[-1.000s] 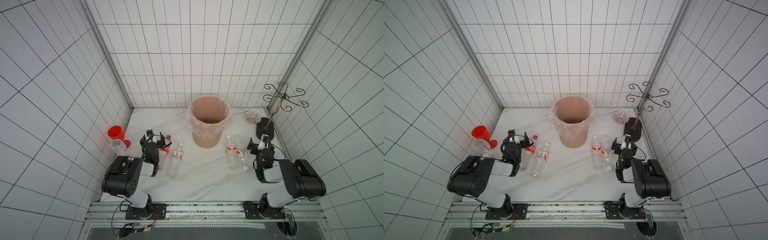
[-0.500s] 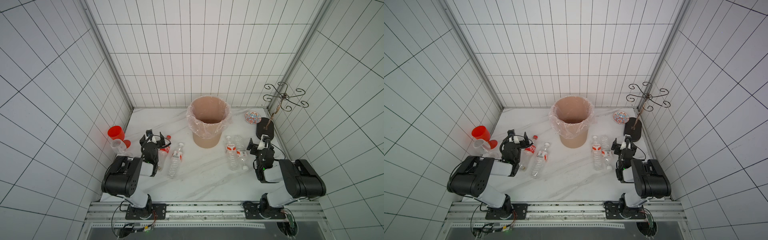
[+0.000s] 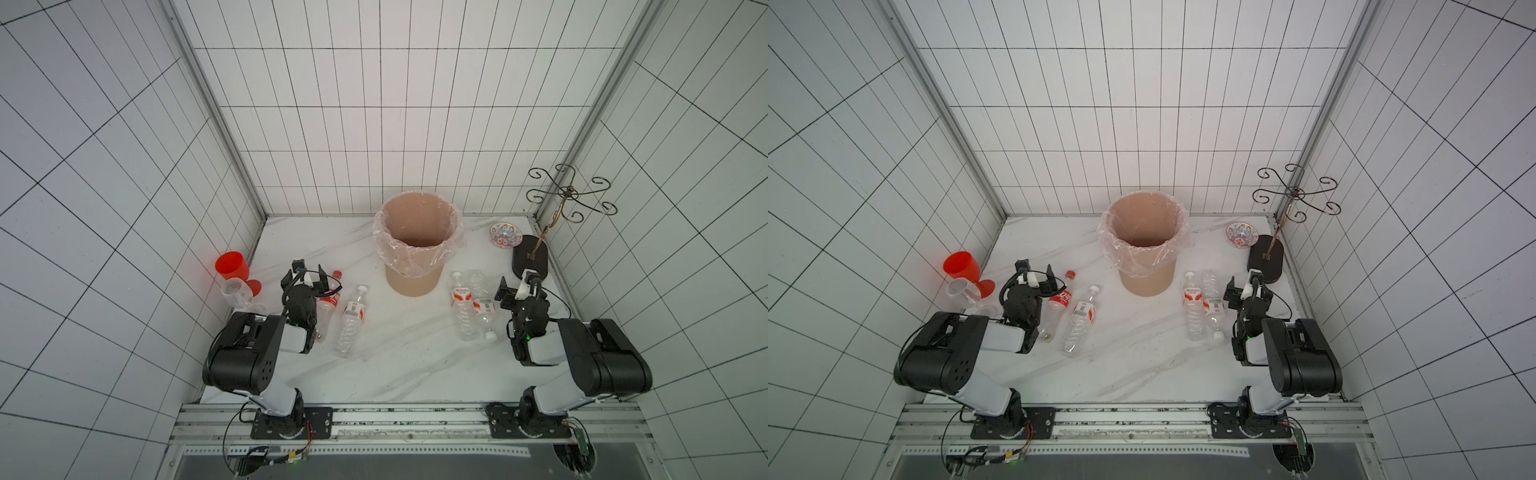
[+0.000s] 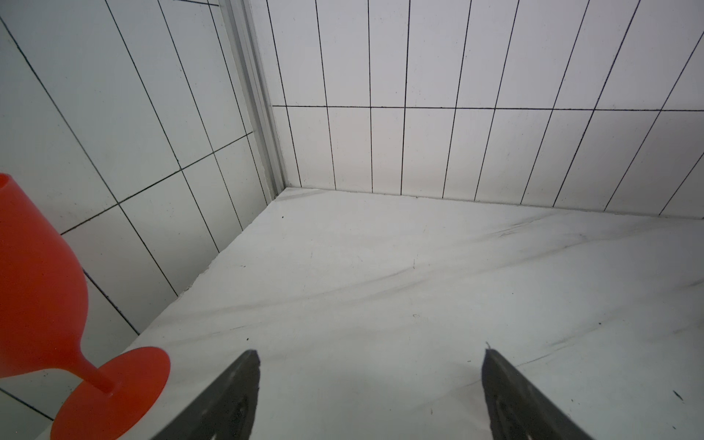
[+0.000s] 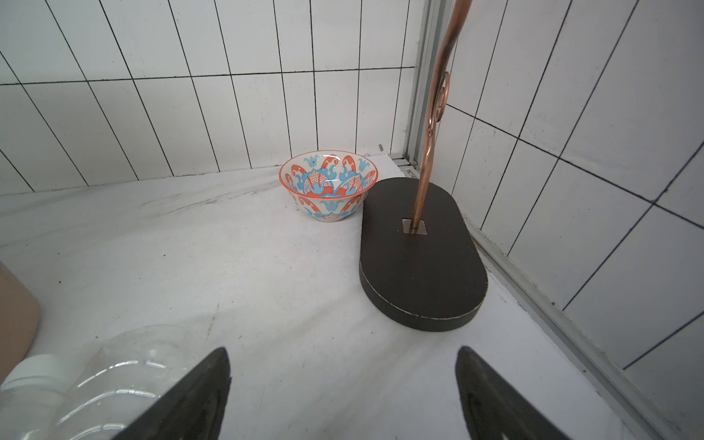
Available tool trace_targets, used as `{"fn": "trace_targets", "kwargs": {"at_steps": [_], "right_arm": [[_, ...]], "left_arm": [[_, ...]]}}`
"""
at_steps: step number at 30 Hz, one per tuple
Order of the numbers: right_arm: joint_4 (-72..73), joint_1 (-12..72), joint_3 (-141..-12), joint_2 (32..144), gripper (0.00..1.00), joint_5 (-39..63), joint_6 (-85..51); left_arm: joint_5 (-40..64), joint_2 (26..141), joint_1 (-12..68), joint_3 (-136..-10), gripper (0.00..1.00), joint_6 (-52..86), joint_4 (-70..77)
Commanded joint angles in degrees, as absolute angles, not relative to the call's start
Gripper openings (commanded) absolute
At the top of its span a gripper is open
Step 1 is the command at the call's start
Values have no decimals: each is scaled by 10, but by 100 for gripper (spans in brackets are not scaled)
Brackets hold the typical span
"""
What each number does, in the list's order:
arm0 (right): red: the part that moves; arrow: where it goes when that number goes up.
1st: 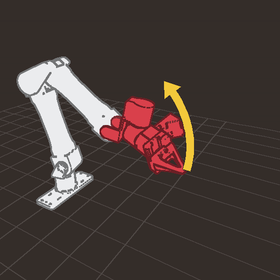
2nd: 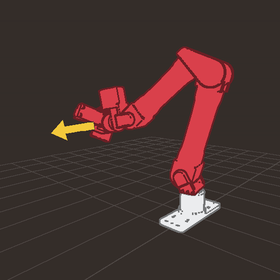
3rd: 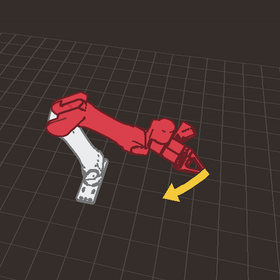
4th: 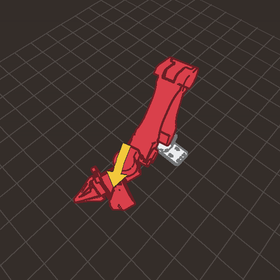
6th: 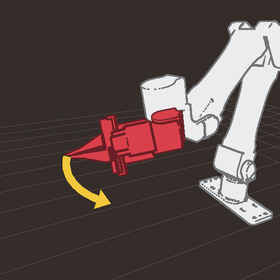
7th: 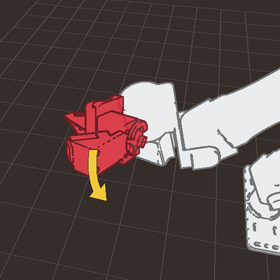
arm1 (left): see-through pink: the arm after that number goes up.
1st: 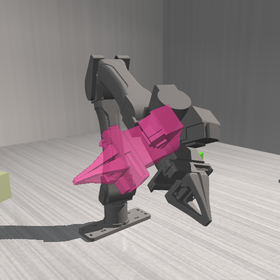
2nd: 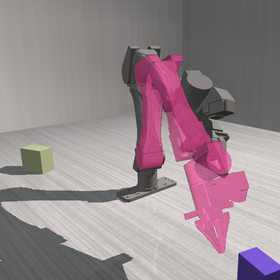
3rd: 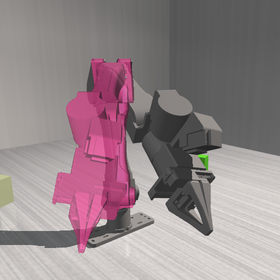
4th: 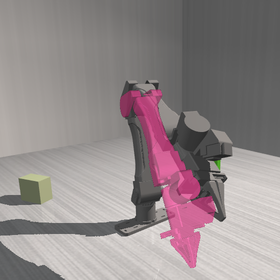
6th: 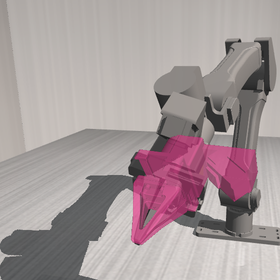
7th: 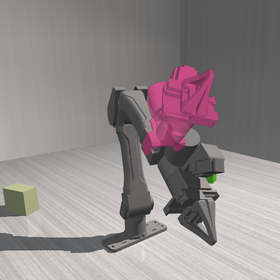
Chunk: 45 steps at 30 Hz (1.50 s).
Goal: Throw the plastic bottles in the bin
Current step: Pick up the plastic bottle from the middle-right of the table.
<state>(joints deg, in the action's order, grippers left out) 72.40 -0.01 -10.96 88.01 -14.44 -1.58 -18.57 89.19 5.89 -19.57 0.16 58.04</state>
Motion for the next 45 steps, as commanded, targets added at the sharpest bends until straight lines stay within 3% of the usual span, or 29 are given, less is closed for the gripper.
{"fn": "trace_targets", "kwargs": {"at_steps": [1,5,8,11,17,22,27,37,42,45], "right_arm": [[605,10,-191,830,87,-136,7],[347,27,-326,799,83,-188,-10],[126,45,-429,795,78,-222,-88],[-6,73,-474,778,77,-239,-142],[-138,94,-499,754,77,-114,-164],[-193,94,-518,808,77,-71,-167],[-189,104,-516,831,84,-42,-161],[-182,110,-504,850,85,-48,-168],[-150,109,-492,868,80,-65,-172],[-143,106,-494,886,70,-50,-173]], "left_arm": [[-214,838,58,-262,84,13,422],[-285,808,68,-382,83,83,238],[-276,789,93,-471,83,118,123],[-260,765,117,-549,83,154,21],[-151,658,108,-582,85,191,-90],[-113,633,103,-585,86,132,-148],[-43,628,88,-537,88,133,-90],[64,629,86,-507,88,111,-45],[75,629,83,-503,88,114,-39],[78,630,82,-503,88,115,-39]]}}
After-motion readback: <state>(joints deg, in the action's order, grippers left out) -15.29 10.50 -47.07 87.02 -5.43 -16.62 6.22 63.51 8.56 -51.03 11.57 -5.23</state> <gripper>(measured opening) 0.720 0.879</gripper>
